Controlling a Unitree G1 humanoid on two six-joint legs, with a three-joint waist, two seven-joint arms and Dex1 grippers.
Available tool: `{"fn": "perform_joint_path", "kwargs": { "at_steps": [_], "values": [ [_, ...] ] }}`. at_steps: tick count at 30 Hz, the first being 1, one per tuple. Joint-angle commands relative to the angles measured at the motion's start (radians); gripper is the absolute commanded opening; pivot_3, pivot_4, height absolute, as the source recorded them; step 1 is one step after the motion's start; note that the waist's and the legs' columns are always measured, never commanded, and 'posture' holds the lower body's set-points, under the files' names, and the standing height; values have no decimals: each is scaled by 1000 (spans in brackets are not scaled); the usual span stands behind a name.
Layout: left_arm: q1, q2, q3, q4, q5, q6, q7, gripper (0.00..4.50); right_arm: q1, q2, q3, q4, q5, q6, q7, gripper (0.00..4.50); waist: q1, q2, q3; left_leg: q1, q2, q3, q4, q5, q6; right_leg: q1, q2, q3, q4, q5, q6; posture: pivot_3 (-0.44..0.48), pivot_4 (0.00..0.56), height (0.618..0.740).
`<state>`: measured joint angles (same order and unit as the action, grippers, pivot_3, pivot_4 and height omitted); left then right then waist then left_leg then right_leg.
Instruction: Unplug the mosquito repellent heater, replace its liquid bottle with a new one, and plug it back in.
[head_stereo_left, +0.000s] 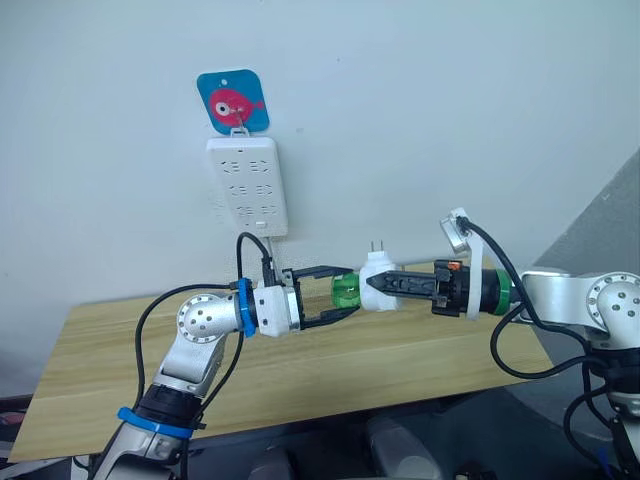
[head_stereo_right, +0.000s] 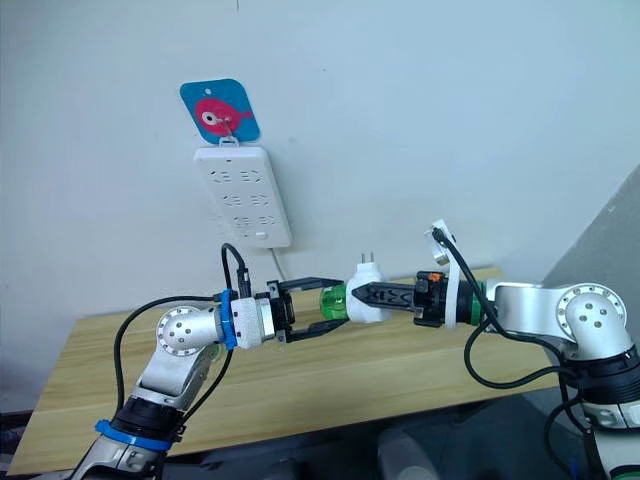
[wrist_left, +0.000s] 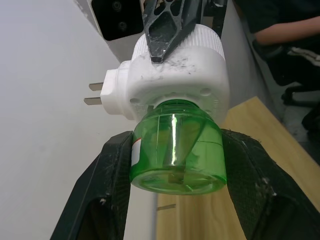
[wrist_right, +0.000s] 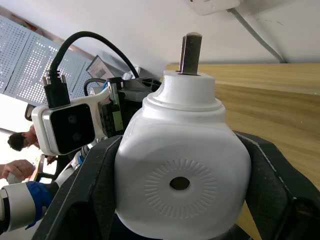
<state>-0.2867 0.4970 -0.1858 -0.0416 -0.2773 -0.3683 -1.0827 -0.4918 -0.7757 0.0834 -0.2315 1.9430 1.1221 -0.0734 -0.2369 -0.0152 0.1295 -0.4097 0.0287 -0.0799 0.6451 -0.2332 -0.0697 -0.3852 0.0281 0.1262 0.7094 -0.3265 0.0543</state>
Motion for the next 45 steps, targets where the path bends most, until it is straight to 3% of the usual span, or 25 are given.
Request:
{"fn": "perform_joint_path", "kwargs": {
  "at_steps": [1,5,7,14,16,22,30,36,45],
  "values": [
    [-11,65,-14,-128,-139,293,-33,2289,-41,-3,-1,-61,29,2,20,3016,-2,0,0,0,0,0,0,0,0,0,0,0,0,0,0,-235,104,724],
    [-74,205,12,-208,-379,815,-44,2289,-65,-38,-5,-91,4,27,71,3015,-5,1,5,-1,1,-1,0,0,0,-1,1,-1,1,0,0,-233,105,724],
    [-116,244,27,-205,-476,993,-47,2289,-74,-46,-7,-105,-18,36,106,3015,-6,1,6,-1,1,-2,0,0,0,-2,1,-1,0,0,0,-233,105,724],
    [-187,229,72,-186,-602,1174,-56,2289,-78,-53,-8,-126,-47,26,166,3015,-3,1,7,-3,1,-2,-1,0,0,-3,2,-1,-3,-1,0,-233,105,724],
    [-187,225,75,-179,-583,1157,-65,2289,-75,-55,-8,-125,-45,21,166,3015,-1,1,7,-4,1,-2,-1,0,0,-3,2,-1,-3,0,0,-237,106,724],
    [-135,224,83,-199,-465,988,-113,4197,-52,-63,-16,-109,-17,-7,126,3015,4,1,7,-4,1,-1,-1,0,0,-3,1,-1,-4,0,-1,-230,108,724],
    [-47,220,125,-258,-347,784,-117,4203,16,-77,-36,-105,29,-62,75,3015,25,1,8,-5,1,-1,-1,0,0,-3,1,0,-6,0,-1,-223,112,724],
    [15,136,110,-272,-242,520,-130,4203,64,-29,-61,-97,29,-94,54,3015,36,1,8,-5,1,-1,-1,0,0,-3,1,0,-7,0,-1,-224,109,724],
    [-31,21,75,-157,-124,325,-96,4203,89,6,-76,-114,29,-95,40,3015,42,2,8,-6,0,-1,0,0,0,-2,2,1,-7,0,-1,-231,109,724]
  ]
}}
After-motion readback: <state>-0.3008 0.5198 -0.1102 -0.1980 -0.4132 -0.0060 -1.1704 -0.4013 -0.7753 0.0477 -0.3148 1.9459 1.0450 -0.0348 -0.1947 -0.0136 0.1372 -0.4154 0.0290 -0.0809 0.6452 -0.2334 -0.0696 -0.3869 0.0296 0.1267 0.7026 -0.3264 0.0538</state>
